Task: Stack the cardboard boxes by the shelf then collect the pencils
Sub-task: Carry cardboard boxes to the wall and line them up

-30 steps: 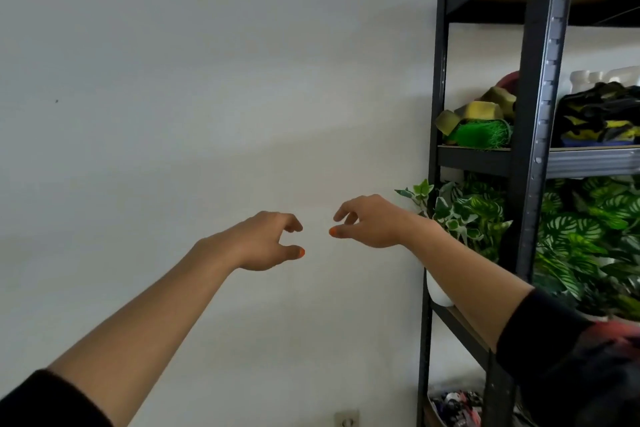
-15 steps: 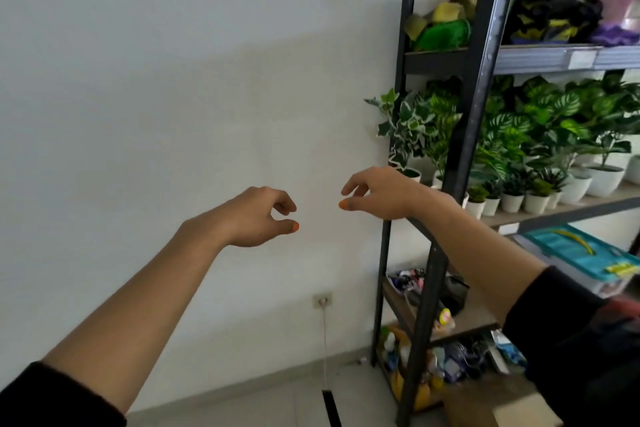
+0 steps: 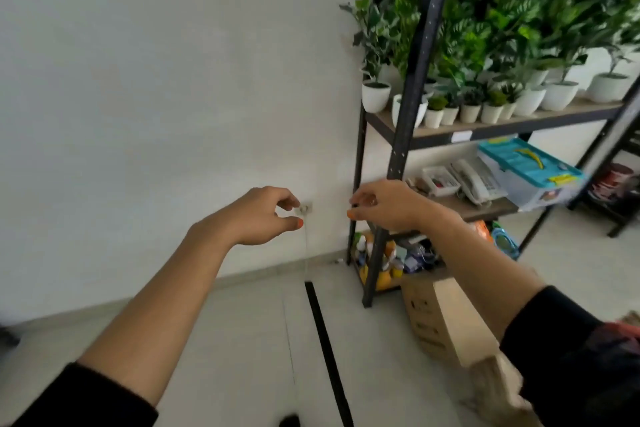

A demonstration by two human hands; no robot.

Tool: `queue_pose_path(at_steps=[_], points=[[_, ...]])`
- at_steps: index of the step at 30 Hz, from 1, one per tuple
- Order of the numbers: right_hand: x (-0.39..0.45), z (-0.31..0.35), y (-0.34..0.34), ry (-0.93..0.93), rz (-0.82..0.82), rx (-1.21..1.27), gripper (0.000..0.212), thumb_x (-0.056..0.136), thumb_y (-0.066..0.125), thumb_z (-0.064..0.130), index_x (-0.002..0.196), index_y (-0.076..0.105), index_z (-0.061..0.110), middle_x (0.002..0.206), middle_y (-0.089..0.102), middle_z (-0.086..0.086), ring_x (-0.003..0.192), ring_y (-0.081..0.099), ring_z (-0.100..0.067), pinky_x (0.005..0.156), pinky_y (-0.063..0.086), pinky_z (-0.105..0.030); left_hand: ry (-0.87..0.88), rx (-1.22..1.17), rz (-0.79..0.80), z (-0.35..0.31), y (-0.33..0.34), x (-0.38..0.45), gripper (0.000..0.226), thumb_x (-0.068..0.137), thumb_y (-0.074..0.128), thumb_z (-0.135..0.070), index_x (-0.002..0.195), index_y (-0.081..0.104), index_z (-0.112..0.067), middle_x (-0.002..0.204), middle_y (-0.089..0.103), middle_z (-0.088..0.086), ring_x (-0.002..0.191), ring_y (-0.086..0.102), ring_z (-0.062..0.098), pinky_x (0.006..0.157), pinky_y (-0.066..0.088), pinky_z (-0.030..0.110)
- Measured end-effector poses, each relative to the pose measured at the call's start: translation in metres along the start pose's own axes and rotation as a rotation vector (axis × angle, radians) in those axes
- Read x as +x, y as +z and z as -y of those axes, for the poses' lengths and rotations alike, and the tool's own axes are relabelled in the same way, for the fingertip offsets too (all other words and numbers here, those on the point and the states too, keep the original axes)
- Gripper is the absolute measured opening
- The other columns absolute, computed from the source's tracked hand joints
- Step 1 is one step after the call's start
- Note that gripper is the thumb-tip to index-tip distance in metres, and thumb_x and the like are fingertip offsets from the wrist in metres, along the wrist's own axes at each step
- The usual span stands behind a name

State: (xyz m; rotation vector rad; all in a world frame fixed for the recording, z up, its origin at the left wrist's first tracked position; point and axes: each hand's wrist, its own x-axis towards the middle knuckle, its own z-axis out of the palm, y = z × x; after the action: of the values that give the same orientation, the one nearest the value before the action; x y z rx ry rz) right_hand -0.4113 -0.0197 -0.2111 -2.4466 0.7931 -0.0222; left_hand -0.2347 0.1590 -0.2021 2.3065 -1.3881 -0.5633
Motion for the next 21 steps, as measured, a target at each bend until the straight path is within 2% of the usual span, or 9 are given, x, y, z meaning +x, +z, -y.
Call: queue_pose_path(at_steps=[3, 7, 10, 15, 19, 21], points=[[-0.046, -0.032, 0.027, 0.063, 0.030, 0.046, 0.042, 0.090, 0.066, 0.044, 0.126, 0.061, 0.023, 0.118, 0.062, 0.002, 0.108, 0.059, -0.015, 0.097, 0.048, -0.035, 0.017, -0.041, 0.071, -0.014, 0.055, -0.033, 0.041, 0.090, 0.066, -0.041, 0.128, 0.055, -0.029, 0.129, 0.055, -0.013, 0.112, 0.055, 0.011, 0.088, 0.041, 0.026], [-0.099, -0.052, 0.061, 0.095, 0.054, 0.138, 0.033, 0.089, 0.068, 0.038, 0.118, 0.064, 0.023, 0.104, 0.062, 0.007, 0.101, 0.059, -0.012, 0.079, 0.045, -0.023, -0.002, -0.082, 0.136, -0.028, 0.106, -0.078, 0.043, 0.090, 0.066, -0.040, 0.129, 0.056, -0.025, 0.131, 0.056, -0.009, 0.112, 0.056, 0.012, 0.088, 0.042, 0.024], [-0.131, -0.060, 0.081, 0.122, 0.052, 0.181, 0.032, 0.089, 0.068, 0.038, 0.117, 0.066, 0.023, 0.105, 0.064, 0.003, 0.101, 0.061, -0.014, 0.084, 0.046, -0.025, -0.022, -0.118, 0.166, -0.035, 0.131, -0.107, 0.041, 0.091, 0.066, -0.037, 0.129, 0.056, -0.025, 0.130, 0.057, -0.009, 0.109, 0.056, 0.011, 0.086, 0.042, 0.022], [-0.183, -0.069, 0.109, 0.181, 0.053, 0.272, 0.035, 0.092, 0.065, 0.039, 0.122, 0.063, 0.020, 0.095, 0.060, 0.008, 0.085, 0.058, -0.007, 0.073, 0.044, -0.024, -0.037, -0.153, 0.183, -0.049, 0.159, -0.146, 0.040, 0.092, 0.065, -0.036, 0.129, 0.057, -0.026, 0.127, 0.057, -0.011, 0.107, 0.059, 0.011, 0.090, 0.047, 0.029], [-0.217, -0.074, 0.125, 0.244, 0.052, 0.316, 0.040, 0.092, 0.063, 0.041, 0.127, 0.059, 0.022, 0.111, 0.062, 0.002, 0.096, 0.060, -0.013, 0.090, 0.050, -0.034, -0.008, -0.149, 0.218, -0.058, 0.174, -0.164, 0.042, 0.093, 0.065, -0.035, 0.132, 0.056, -0.024, 0.128, 0.058, -0.009, 0.106, 0.060, 0.010, 0.090, 0.046, 0.027], [-0.233, -0.076, 0.128, 0.281, 0.046, 0.324, 0.040, 0.093, 0.061, 0.041, 0.128, 0.058, 0.022, 0.114, 0.061, 0.001, 0.100, 0.059, -0.015, 0.092, 0.049, -0.034, 0.003, -0.166, 0.238, -0.063, 0.181, -0.170, 0.041, 0.093, 0.064, -0.035, 0.132, 0.056, -0.025, 0.129, 0.057, -0.009, 0.108, 0.059, 0.009, 0.094, 0.047, 0.029]])
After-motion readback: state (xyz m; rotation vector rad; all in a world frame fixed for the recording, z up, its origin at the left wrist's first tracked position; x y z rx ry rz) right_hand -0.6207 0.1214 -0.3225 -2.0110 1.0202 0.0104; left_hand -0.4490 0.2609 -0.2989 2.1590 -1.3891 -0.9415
